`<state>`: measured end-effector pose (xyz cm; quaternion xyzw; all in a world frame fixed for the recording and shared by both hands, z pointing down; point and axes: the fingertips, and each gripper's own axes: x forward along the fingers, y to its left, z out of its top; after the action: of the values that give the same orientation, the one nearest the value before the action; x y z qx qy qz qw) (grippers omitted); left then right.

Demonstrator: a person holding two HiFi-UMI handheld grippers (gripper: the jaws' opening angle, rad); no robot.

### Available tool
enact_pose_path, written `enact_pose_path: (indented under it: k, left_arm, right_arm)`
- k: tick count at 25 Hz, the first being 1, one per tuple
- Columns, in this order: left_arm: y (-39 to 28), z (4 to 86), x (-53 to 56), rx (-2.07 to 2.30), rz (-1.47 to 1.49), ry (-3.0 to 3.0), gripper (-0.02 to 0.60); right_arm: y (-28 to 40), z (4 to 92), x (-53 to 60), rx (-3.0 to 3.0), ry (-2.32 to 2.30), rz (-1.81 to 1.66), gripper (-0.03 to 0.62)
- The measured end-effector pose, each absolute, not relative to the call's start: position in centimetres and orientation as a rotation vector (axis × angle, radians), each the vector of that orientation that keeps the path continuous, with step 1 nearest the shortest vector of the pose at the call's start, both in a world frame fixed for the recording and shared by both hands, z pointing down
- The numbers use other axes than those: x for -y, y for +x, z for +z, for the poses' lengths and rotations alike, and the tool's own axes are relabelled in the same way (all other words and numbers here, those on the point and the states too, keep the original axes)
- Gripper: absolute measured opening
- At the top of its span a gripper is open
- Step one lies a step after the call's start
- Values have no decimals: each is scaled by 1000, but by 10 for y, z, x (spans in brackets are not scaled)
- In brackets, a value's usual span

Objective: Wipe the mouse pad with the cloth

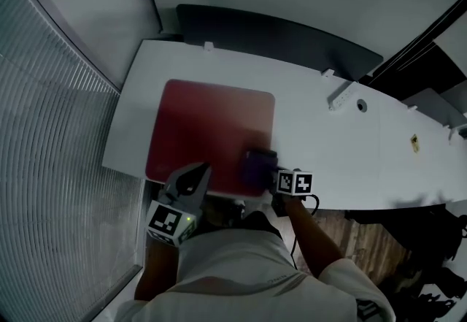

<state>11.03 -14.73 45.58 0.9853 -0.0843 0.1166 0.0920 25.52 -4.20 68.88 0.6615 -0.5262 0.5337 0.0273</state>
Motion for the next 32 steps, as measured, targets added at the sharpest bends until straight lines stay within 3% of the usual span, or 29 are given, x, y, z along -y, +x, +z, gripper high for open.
enact_pose_path:
  k: [8, 16, 23, 32]
  left_arm:
    - [136, 451, 123, 230, 318, 2921, 2]
    - [113, 450, 135, 266, 296, 2915, 2]
    - [24, 453, 177, 420, 293, 2907, 2]
    - [-123, 455, 226, 717, 317, 2820, 2]
  right_arm:
    - [286, 679, -5, 1572, 2120, 1668, 52]
    - [269, 593, 16, 1811, 2277, 1631, 52]
    - [169, 549, 117, 2130, 2066, 1584, 52]
    - [-7, 550, 236, 2351, 1649, 1539, 52]
